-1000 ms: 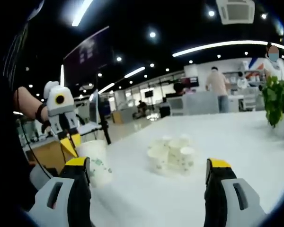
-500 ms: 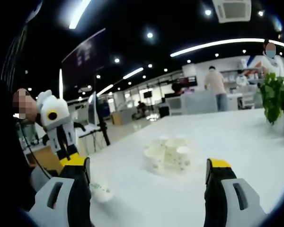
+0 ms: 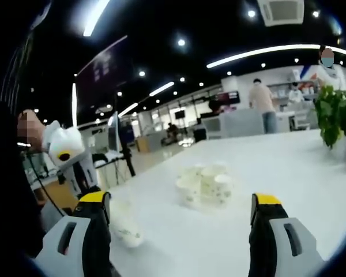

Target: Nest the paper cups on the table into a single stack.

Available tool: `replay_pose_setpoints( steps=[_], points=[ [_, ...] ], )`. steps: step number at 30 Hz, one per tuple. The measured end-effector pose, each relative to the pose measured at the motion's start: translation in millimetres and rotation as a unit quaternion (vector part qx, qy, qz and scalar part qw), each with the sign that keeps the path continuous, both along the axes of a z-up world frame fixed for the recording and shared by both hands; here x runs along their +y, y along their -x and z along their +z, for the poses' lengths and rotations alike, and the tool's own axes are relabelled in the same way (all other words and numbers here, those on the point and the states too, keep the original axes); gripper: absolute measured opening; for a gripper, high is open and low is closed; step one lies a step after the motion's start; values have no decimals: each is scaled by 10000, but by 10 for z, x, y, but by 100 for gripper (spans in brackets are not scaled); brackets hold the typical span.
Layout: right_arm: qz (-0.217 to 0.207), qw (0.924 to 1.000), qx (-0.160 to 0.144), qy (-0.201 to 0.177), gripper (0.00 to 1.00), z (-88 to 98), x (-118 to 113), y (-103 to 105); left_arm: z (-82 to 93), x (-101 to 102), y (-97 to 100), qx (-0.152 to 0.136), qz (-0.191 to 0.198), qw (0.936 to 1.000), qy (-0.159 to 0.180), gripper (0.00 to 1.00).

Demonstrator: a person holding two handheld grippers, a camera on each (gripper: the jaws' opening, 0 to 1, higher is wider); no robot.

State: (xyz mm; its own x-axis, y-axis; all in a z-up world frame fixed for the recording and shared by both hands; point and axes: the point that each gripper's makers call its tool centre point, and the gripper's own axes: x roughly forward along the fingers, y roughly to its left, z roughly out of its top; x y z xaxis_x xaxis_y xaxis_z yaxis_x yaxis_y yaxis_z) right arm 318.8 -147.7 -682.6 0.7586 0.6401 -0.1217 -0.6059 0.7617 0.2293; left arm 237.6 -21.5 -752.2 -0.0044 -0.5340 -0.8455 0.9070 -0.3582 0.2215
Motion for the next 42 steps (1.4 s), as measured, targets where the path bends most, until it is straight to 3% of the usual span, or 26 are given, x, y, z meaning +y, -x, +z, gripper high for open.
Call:
replay_pose_setpoints(
  steps=[2,11,19,35,42],
  points=[
    [-14,10000,-4,-18,100,0,-16,9,-51,12,-3,-163,-208,9995,-160,0],
    [-72,10000,26,-61,99,-18,-80,39,-165,16,-10,-330,-578,9970,-394,0],
    [-133,9999,62,-73,98,-34,-138,54,-231,-4,-46,-458,-676,9960,-375,0],
    [-201,9997,126,-93,97,-54,-185,69,-413,19,-7,-340,-773,9951,-522,0],
    [-235,9995,168,-97,97,-67,-207,62,-439,-14,-14,-293,-719,9961,-422,0]
  ],
)
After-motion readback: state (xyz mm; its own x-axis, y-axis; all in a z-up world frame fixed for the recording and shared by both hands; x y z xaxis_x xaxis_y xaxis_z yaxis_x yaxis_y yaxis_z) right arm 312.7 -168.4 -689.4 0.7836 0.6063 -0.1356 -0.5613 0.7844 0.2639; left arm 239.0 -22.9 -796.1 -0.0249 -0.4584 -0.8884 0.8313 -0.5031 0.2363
